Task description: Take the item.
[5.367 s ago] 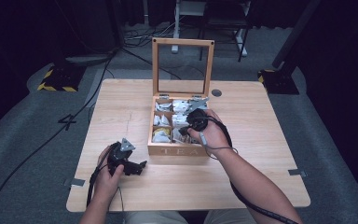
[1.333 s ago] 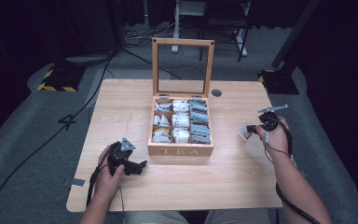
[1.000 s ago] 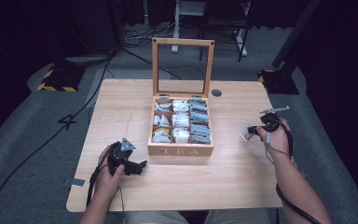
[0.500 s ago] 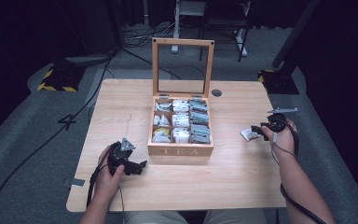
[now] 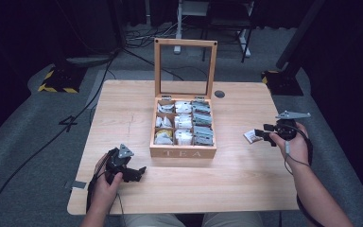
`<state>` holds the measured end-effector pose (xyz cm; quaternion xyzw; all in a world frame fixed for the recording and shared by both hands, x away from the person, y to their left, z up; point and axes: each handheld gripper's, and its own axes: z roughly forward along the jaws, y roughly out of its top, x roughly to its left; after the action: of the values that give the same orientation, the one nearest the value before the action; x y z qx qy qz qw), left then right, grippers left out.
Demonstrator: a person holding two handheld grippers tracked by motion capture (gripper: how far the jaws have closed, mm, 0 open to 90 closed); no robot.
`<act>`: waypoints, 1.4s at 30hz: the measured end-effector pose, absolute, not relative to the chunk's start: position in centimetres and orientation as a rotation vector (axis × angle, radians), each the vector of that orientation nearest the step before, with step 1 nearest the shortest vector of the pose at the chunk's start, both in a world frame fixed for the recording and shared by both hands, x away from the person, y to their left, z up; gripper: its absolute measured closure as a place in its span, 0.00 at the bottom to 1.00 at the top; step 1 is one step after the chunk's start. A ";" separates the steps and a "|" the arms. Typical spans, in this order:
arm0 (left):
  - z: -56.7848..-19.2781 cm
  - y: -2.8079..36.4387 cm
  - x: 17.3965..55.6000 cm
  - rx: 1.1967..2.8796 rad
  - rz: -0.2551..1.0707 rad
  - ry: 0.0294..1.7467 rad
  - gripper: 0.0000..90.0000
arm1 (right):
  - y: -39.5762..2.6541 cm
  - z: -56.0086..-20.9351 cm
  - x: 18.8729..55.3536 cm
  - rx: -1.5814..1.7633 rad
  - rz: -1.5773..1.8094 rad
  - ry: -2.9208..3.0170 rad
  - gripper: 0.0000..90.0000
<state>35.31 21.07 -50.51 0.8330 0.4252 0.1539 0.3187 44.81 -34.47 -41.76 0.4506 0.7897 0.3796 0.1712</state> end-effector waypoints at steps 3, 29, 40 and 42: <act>-50.5 21.3 34.9 2.186 0.411 1.125 0.01 | -34.0 -41.1 43.6 1.234 1.133 2.246 0.51; -50.5 21.3 34.5 2.181 0.409 1.136 0.00 | -29.4 -44.8 35.6 1.002 1.214 2.416 0.47; -50.5 21.3 34.5 2.184 0.409 1.134 0.00 | -28.6 -48.5 34.7 1.029 1.189 2.398 0.41; -50.5 21.3 34.5 2.182 0.409 1.136 0.00 | -28.5 -49.1 34.8 1.052 1.185 2.400 0.38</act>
<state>34.52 21.33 -50.53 0.8294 0.4320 0.1555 0.3181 34.82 -28.48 -49.05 0.3626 0.8272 0.4083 0.1327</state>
